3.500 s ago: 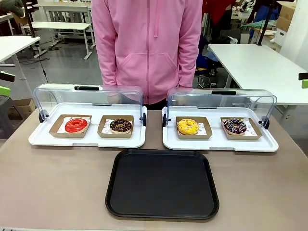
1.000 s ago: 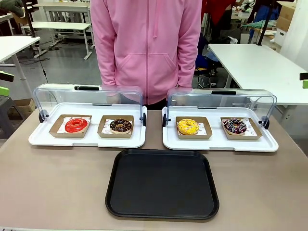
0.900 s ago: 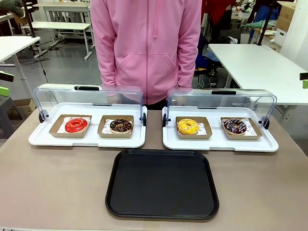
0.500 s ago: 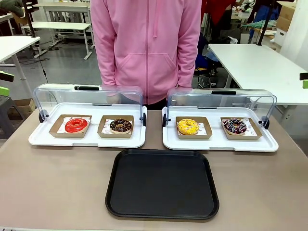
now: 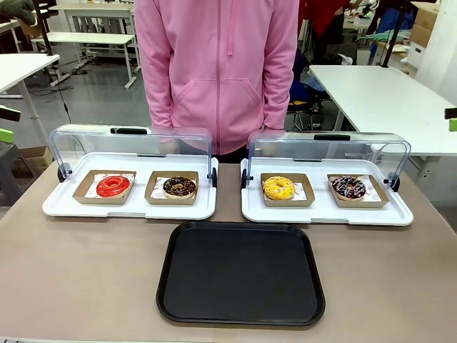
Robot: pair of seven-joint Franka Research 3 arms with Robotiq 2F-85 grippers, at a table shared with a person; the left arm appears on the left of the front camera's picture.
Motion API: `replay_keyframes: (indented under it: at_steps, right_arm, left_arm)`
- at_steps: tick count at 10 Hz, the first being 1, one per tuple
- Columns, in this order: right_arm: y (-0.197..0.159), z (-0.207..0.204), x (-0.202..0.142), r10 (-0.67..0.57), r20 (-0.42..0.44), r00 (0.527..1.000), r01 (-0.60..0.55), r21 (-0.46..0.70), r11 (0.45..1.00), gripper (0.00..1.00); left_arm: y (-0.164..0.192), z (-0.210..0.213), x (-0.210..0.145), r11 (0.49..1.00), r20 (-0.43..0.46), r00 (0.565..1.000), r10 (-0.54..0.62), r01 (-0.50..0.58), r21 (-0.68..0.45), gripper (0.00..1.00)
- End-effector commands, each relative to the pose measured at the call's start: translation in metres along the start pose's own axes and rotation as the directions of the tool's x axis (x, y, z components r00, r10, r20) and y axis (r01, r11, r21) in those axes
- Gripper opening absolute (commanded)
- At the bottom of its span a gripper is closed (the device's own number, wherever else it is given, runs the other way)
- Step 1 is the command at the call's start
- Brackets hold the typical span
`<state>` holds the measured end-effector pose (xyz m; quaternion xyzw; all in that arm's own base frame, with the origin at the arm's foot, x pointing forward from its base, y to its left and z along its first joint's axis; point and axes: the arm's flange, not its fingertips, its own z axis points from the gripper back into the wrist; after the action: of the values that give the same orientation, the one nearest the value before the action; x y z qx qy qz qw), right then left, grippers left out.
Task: Move the first donut from the left to the tray.
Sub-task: Pick up the Paper togo box containing the Donut indicated by the person and place it on the Handle tray.
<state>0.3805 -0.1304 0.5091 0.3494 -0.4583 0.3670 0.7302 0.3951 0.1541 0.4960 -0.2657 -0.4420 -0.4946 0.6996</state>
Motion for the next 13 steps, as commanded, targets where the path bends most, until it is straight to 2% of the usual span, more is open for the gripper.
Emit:
replay_keyframes:
  at_steps: [1, 13]
  right_arm:
    - [-0.0050, -0.0005, 0.0032, 0.028, 0.028, 0.999, -0.028, -0.001, 1.000, 1.00]
    - [-0.0050, -0.0005, 0.0032, 0.028, 0.028, 0.999, -0.028, -0.001, 1.000, 1.00]
  left_arm:
    - [0.0037, 0.0007, 0.0005, 1.000, 0.028, 0.999, -0.022, 0.022, 0.001, 1.00]
    - [0.0037, 0.0007, 0.0005, 1.000, 0.028, 0.999, -0.022, 0.022, 0.001, 1.00]
